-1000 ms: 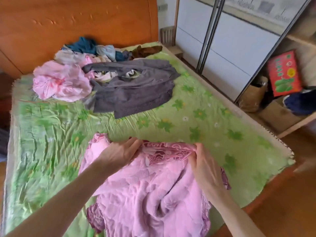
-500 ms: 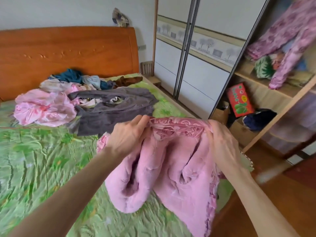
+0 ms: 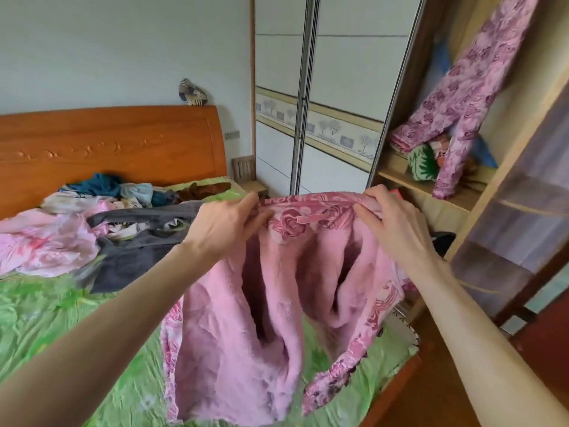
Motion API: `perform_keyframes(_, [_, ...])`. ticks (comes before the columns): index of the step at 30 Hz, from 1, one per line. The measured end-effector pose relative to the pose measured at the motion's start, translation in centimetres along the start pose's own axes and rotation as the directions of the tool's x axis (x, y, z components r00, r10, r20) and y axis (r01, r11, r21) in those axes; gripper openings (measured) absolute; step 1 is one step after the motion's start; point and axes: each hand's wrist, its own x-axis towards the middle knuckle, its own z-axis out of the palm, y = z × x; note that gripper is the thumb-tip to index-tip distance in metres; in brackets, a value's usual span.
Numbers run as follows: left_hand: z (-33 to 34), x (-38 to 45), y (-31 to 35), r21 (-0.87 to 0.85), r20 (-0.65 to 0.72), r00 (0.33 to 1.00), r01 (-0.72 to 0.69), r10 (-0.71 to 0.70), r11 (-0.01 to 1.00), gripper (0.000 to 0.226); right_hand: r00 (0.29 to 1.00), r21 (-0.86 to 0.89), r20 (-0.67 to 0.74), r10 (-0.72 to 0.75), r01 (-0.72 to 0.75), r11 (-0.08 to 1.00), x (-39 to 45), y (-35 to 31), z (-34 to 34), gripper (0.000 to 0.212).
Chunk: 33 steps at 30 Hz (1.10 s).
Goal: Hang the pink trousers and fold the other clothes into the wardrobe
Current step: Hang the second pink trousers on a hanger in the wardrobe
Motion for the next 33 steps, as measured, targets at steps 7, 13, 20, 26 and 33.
perform_keyframes(7, [3.1, 10.7, 9.2, 0.066, -0.065, 0.997, 0.047, -0.043, 0.997, 0.035, 0.996, -0.021, 0.003, 0.087, -0.087, 0.996, 2.5, 10.5, -2.5, 0.023])
perform_keyframes(13, [6.2, 18.1, 14.6, 0.042, -0.102, 0.991, 0.092, -0.088, 0.995, 0.033, 0.967, 0.078, -0.098, 0.237, -0.23, 0.97, 6.0, 16.6, -4.3, 0.016])
perform_keyframes(20, [11.9, 23.6, 14.8, 0.022, -0.142, 0.969, 0.206, -0.2, 0.978, 0.033, 0.995, 0.02, -0.088, 0.042, -0.04, 0.999, 10.1, 22.8, -5.8, 0.02])
perform_keyframes(26, [17.2, 29.4, 15.8, -0.112, -0.175, 0.939, 0.28, -0.296, 0.953, 0.033, 0.998, -0.107, -0.051, -0.022, 0.017, 0.994, 14.9, 28.6, -5.6, 0.022])
perform_keyframes(33, [22.3, 37.9, 16.2, -0.196, -0.187, 0.937, 0.26, -0.296, 0.946, 0.037, 0.982, 0.048, -0.097, 0.162, -0.158, 0.986, 21.1, 35.6, -2.7, 0.019])
